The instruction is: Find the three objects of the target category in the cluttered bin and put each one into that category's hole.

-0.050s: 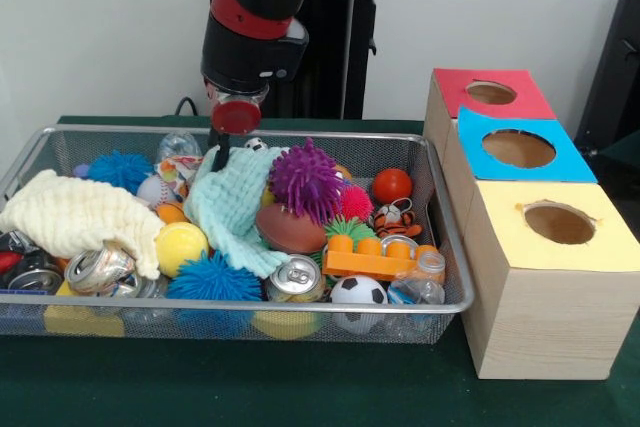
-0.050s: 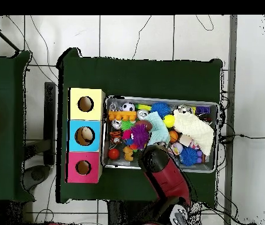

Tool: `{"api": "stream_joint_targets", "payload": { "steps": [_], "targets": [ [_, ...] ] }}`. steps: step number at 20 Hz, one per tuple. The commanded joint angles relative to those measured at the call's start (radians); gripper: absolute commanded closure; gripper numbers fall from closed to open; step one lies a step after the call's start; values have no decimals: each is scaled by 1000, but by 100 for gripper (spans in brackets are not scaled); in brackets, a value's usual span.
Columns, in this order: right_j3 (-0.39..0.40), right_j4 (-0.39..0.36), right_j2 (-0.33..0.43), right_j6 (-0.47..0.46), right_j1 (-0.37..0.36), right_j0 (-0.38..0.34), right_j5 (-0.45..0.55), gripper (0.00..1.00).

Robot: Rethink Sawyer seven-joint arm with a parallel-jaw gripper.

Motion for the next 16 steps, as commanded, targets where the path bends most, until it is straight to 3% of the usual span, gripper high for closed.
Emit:
{"api": "stream_joint_targets", "payload": {
  "steps": [1, 16],
  "targets": [
    [-118, 40, 59, 279, 47, -4, 118, 0],
    [-163, 16, -29, 344, 30, 51, 213, 0]
  ]
}}
